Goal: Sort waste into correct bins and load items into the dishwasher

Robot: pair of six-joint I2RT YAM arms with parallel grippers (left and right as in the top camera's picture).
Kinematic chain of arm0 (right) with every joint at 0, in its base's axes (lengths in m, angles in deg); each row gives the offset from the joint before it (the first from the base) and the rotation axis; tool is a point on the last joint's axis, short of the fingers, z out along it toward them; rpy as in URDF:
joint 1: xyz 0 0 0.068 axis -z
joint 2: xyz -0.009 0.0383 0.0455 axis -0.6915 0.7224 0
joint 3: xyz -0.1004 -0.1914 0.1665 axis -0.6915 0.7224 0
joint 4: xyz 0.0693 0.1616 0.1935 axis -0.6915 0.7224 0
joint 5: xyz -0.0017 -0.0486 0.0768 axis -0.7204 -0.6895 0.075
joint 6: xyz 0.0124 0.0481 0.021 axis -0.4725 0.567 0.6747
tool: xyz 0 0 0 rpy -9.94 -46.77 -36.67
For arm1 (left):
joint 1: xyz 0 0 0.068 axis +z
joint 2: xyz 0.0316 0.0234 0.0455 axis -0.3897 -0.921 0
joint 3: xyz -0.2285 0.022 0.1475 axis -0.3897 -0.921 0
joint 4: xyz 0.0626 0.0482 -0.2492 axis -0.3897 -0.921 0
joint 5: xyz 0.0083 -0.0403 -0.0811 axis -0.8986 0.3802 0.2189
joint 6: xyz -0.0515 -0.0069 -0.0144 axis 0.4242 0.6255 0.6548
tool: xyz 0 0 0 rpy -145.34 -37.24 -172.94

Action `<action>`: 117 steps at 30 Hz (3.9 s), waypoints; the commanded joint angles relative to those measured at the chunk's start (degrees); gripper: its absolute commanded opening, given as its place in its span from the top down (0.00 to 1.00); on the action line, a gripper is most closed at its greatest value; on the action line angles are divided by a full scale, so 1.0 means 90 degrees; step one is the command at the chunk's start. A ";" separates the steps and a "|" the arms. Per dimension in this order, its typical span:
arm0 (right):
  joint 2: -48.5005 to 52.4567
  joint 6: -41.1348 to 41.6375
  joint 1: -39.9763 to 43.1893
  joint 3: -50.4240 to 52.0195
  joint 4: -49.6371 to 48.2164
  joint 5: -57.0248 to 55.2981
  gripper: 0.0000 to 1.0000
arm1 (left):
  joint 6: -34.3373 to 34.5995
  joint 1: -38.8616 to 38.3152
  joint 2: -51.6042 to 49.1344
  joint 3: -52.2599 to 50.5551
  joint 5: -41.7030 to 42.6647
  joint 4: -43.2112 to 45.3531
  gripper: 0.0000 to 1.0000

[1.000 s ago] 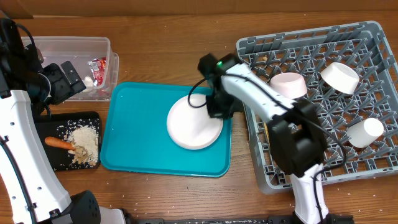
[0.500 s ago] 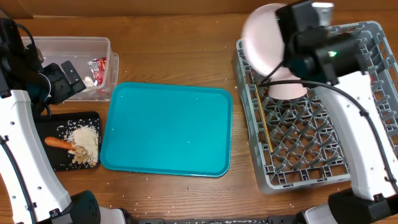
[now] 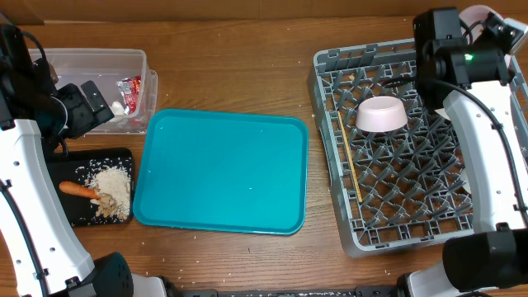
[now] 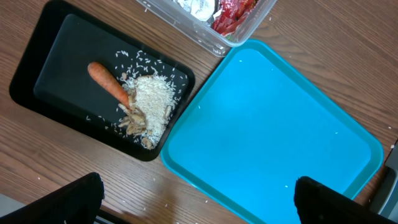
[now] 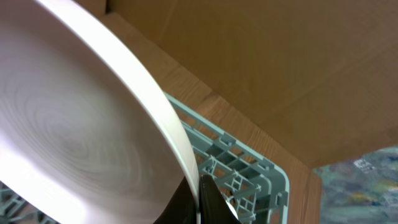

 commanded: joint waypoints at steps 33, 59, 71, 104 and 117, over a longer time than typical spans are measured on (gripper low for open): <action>-0.0505 0.0284 -0.1010 0.1846 -0.0794 0.1902 0.00 | -0.0078 0.0027 -0.0005 -0.0012 -0.0041 -0.0019 0.00; -0.1824 -0.3531 -0.1005 0.1846 -0.2203 0.8527 0.00 | -0.0814 -0.0707 -0.0022 -0.0175 0.1013 0.0430 0.00; -0.0981 -0.3223 -0.0423 0.0656 -0.0884 0.8014 0.00 | -0.1360 -0.1894 -0.0865 -0.0743 0.0651 -0.0041 0.00; -0.6258 -0.3179 -0.0223 0.5110 -0.2501 0.7458 0.00 | -0.0816 -0.1868 0.6875 -0.6540 -0.0253 0.3072 0.00; -0.6608 -0.3177 -0.0223 0.5336 -0.2348 0.7482 0.00 | -0.0818 -0.1868 0.7247 -0.6540 -0.0214 0.3201 0.00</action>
